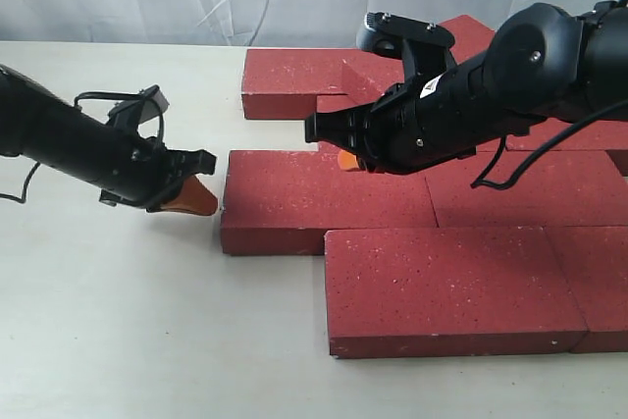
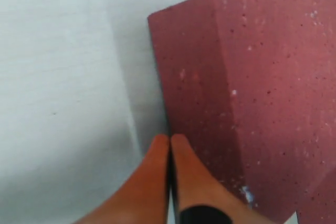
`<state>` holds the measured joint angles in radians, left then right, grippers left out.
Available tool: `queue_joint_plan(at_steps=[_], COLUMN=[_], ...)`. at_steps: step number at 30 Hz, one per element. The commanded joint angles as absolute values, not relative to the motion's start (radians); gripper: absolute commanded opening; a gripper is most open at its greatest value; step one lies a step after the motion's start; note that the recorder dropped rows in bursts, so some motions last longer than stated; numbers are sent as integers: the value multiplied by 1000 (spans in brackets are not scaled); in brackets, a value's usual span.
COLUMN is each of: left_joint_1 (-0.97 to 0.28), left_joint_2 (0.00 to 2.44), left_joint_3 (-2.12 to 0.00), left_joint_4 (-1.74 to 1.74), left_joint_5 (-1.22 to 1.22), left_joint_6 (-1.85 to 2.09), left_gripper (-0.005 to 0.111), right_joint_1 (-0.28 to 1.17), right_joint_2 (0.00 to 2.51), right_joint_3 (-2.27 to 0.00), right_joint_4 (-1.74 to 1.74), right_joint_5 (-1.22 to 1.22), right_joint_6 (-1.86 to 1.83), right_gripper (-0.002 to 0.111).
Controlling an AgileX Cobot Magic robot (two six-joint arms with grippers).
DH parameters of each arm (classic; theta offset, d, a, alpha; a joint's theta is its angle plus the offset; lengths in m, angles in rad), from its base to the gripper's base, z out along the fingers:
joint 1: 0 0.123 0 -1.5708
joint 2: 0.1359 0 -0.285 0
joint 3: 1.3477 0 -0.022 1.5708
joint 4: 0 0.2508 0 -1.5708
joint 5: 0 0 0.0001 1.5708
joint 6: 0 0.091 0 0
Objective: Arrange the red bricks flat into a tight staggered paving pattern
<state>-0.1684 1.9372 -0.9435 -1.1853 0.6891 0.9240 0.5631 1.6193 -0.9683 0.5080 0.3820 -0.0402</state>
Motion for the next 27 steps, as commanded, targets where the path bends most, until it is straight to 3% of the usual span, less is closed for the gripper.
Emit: queue_joint_plan(at_steps=[1,13,27], left_joint_1=[-217,-129,-122], left_joint_2=[1932,1930,1809], left_joint_3=[-947,-947,-1009], left_joint_4=[-1200,-1119,-915], left_joint_5=[681,658,621], left_joint_6=[925,891,712], left_gripper=[0,0,0], right_joint_1=[559,559,559], right_joint_2=[1615,1615,1615], right_joint_3=[-971,-971,-971], right_joint_4=[498,498,494], right_joint_5=[370,370,372], right_joint_6=[-41,-41,-41], right_gripper=[-1,-1,-1])
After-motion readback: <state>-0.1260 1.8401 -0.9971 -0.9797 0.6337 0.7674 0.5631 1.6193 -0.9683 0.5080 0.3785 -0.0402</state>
